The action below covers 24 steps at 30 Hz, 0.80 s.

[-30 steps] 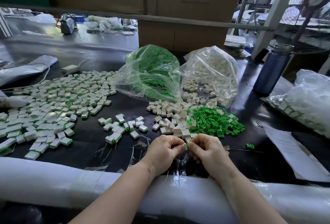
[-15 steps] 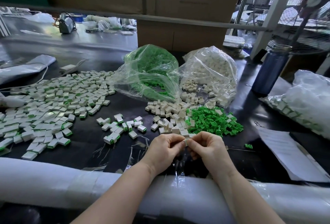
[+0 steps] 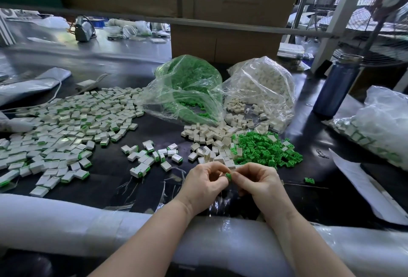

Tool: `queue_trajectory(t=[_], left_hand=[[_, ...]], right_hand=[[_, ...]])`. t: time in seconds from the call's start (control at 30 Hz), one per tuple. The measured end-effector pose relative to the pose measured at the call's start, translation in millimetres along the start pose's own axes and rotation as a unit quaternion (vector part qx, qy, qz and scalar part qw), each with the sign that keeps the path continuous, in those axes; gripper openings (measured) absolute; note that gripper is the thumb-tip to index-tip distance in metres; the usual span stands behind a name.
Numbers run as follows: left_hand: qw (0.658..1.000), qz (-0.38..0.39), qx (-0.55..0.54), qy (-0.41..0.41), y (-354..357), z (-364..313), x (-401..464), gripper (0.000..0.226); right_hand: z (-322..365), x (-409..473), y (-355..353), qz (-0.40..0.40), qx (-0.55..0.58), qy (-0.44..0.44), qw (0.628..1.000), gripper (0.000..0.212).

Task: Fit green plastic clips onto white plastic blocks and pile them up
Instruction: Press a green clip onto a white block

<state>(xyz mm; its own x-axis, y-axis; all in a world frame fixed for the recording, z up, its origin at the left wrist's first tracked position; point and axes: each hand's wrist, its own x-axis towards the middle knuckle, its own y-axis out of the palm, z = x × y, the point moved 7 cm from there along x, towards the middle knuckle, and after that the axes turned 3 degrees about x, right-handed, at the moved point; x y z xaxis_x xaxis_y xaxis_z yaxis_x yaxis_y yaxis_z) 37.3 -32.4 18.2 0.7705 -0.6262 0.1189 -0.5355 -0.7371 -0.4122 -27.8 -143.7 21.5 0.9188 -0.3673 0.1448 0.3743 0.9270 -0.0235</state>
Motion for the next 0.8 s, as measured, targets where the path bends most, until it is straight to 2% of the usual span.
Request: queue_trajectory(t=[0.1, 0.2, 0.37, 0.57, 0.8], left_hand=[[0.999, 0.002, -0.048, 0.008, -0.8, -3.0, 1.1, 0.017], [0.998, 0.013, -0.05, 0.022, 0.2, -6.3, 1.3, 0.017], [0.998, 0.035, -0.035, 0.038, 3.7, -10.1, -0.3, 0.011], [0.998, 0.04, -0.035, 0.044, 6.1, -12.9, -1.6, 0.01], [0.997, 0.049, -0.001, 0.053, 7.8, -13.2, -1.7, 0.018]], right_hand=[[-2.3, 1.3, -1.7, -0.016, 0.005, 0.003, 1.0, 0.011], [-5.2, 1.9, 0.1, -0.013, 0.031, 0.02, 0.999, 0.003], [-5.4, 0.9, 13.0, 0.068, 0.017, 0.043, 0.997, 0.033], [-7.7, 0.7, 15.6, 0.09, 0.037, 0.047, 0.994, 0.02], [-16.4, 2.6, 15.4, 0.094, 0.046, 0.067, 0.992, 0.022]])
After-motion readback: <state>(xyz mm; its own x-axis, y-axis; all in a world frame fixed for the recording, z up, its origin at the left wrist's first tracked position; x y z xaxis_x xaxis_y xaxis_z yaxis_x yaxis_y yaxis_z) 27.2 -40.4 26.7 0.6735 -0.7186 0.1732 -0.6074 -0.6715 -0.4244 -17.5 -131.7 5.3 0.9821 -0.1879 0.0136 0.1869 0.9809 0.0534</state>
